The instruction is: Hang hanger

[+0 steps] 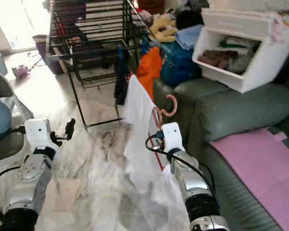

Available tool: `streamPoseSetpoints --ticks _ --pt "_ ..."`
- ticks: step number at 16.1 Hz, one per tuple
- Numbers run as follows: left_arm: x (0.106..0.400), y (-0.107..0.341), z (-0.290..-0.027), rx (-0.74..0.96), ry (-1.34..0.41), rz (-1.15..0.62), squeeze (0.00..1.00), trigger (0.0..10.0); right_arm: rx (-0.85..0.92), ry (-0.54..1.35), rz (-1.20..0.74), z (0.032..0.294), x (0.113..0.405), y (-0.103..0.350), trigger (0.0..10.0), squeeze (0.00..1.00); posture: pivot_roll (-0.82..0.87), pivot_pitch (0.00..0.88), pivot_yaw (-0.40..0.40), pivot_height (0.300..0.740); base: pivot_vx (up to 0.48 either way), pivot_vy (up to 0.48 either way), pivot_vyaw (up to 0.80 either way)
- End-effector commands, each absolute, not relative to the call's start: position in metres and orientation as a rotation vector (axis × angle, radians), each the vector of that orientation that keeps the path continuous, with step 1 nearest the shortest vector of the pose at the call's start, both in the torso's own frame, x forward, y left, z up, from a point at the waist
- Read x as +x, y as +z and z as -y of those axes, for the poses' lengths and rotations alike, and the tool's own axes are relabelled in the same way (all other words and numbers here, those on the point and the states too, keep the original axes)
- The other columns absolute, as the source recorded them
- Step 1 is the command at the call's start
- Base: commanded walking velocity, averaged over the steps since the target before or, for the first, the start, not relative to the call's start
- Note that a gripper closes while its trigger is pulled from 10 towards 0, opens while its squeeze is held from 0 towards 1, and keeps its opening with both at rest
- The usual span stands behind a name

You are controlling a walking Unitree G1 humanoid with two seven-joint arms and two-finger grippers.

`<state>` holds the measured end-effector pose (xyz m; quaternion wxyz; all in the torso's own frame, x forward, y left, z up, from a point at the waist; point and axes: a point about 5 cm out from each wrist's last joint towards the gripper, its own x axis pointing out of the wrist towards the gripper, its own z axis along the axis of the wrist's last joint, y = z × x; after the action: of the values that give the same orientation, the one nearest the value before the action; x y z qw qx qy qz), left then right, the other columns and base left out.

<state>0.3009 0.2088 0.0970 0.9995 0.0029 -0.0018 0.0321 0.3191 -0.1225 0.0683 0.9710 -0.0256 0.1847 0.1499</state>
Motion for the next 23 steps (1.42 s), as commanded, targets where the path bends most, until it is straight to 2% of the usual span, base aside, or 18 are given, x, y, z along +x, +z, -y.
streamPoseSetpoints --ticks 1,6,8,16,18,23 --pt "0.297 0.094 -0.224 0.030 0.124 -0.021 0.00 10.0 -0.025 0.330 -0.284 0.111 0.324 0.085 10.0 0.00 -0.09 0.000 0.019 0.740 0.000 0.424 0.00" --pt "0.291 0.087 -0.228 0.052 0.163 -0.043 0.00 10.0 -0.018 0.245 -0.262 0.128 0.325 0.087 10.0 0.00 -0.08 0.000 0.021 0.740 0.000 0.444 0.00" --pt "0.290 0.087 -0.227 0.079 0.177 -0.039 0.00 10.0 -0.009 0.240 -0.248 0.128 0.323 0.087 10.0 0.00 -0.08 0.000 0.024 0.740 0.000 0.000 0.00" --pt "0.292 0.085 -0.224 0.111 0.165 -0.043 0.00 10.0 -0.006 0.200 -0.263 0.134 0.322 0.081 10.0 0.00 -0.08 0.000 0.027 0.740 0.000 0.000 0.77" --pt "0.292 0.084 -0.221 0.090 0.143 -0.038 0.00 10.0 0.002 0.174 -0.265 0.135 0.322 0.080 10.0 0.00 -0.08 0.000 0.026 0.740 0.000 0.000 0.23" --pt "0.292 0.085 -0.217 0.065 0.091 -0.023 0.00 10.0 -0.048 -0.026 -0.268 0.158 0.325 0.077 10.0 0.00 -0.07 0.000 0.020 0.740 0.241 0.000 0.00"
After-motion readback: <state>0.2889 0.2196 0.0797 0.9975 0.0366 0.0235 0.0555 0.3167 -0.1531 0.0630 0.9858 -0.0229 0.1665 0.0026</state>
